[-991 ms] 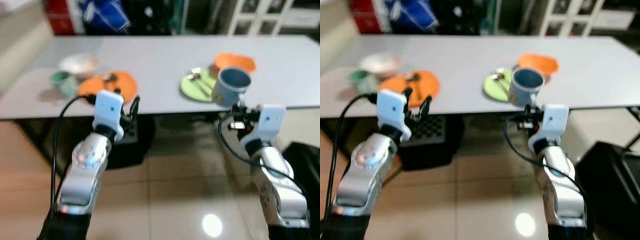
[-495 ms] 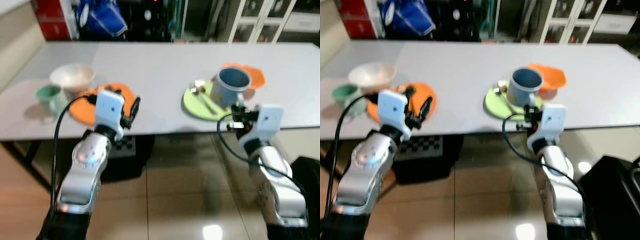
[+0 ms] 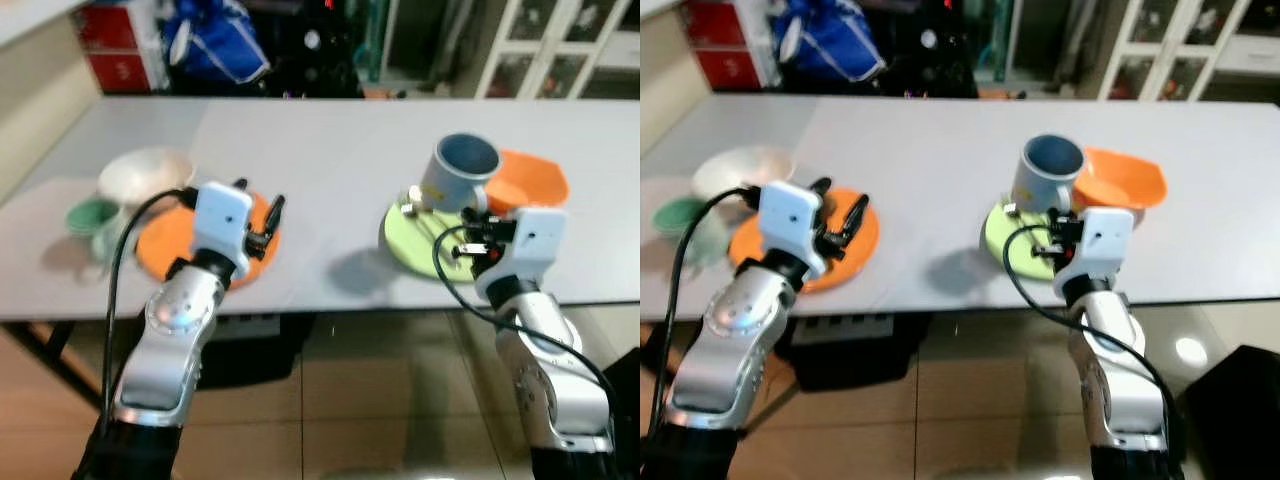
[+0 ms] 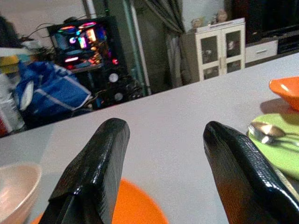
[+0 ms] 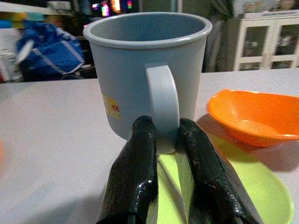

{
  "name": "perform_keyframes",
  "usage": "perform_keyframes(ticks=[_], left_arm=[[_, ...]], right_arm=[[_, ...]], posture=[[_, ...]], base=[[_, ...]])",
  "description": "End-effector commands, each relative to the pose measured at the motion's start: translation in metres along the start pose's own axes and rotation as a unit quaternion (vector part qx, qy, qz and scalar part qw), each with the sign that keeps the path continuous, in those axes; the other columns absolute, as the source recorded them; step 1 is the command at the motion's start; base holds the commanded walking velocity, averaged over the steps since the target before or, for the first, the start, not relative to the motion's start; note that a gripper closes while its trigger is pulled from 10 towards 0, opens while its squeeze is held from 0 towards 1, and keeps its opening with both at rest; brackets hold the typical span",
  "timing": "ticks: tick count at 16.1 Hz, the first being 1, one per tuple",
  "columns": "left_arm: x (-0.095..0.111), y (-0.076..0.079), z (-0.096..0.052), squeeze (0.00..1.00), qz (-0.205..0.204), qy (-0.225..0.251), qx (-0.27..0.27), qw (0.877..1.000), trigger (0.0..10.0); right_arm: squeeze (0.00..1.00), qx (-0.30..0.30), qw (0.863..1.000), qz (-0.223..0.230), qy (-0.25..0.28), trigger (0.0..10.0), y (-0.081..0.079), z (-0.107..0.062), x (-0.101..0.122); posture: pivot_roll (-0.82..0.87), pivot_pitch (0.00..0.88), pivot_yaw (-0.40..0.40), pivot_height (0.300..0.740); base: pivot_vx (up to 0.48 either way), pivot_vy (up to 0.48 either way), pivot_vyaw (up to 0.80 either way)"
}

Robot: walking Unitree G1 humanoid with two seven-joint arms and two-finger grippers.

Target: Setting the table

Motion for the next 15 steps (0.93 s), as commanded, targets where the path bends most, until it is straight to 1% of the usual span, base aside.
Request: perform_keyframes(ticks=[1,5,8,9,11,13,14,15], left_arm=[[0.007,0.009,0.002,0.00,-0.003,0.011,-0.018,1.000,10.0],[0.007,0.008,0.000,0.00,0.000,0.010,-0.023,1.000,10.0],[0.006,0.007,-0.005,0.00,0.006,0.003,-0.032,0.999,10.0],[0.007,0.009,-0.007,0.00,0.000,0.006,-0.039,0.999,10.0],[0.008,0.015,-0.012,0.00,0.019,0.005,-0.062,0.998,10.0],[0.015,0.025,-0.020,0.00,0.016,0.025,-0.109,0.994,10.0],[0.017,0.033,-0.027,0.00,0.012,0.027,-0.141,0.989,10.0],[0.018,0.037,-0.029,0.00,0.008,0.028,-0.158,0.987,10.0]], right_arm=[[0.00,-0.017,1.000,-0.005,0.009,10.0,0.010,-0.002,0.006],[0.00,-0.015,1.000,-0.002,0.009,10.0,0.006,-0.002,0.004],[0.00,-0.016,1.000,0.005,0.010,10.0,0.005,-0.001,0.003],[0.00,-0.013,1.000,0.006,0.012,10.0,0.004,0.000,0.003],[0.00,-0.011,1.000,-0.005,0.017,10.0,0.003,0.004,0.003],[0.00,-0.020,1.000,-0.007,0.020,10.0,0.009,0.008,0.002],[0.00,-0.022,1.000,-0.011,0.018,10.0,0.011,0.007,0.000],[0.00,-0.024,0.999,-0.014,0.015,10.0,0.014,0.008,-0.001]], posture=[[-0.02,0.000,-0.004,0.740],[-0.01,0.000,0.000,0.740],[0.01,0.000,0.014,0.740],[0.01,0.000,0.018,0.740],[0.02,0.000,0.023,0.740],[0.02,0.000,0.033,0.740],[0.02,0.007,0.047,0.740],[0.01,0.009,0.048,0.740]], base=[[0.442,0.000,0.00],[0.444,0.000,0.00],[0.430,0.000,0.00],[0.000,0.000,0.00],[0.000,0.000,0.00],[0.000,0.000,0.00],[0.000,0.000,0.00],[0.000,0.000,0.00]])
Point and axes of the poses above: a point about 5 cm out from each wrist's last joint towards the gripper, its own z axis pointing out of the wrist towards the gripper, its own x axis along the axis of the wrist's last joint, y = z × x, the point moved 3 cm from there along z, pointing out of the wrist towards the gripper, and after that the axes turned 9 degrees about z, right-handed, at the moved point
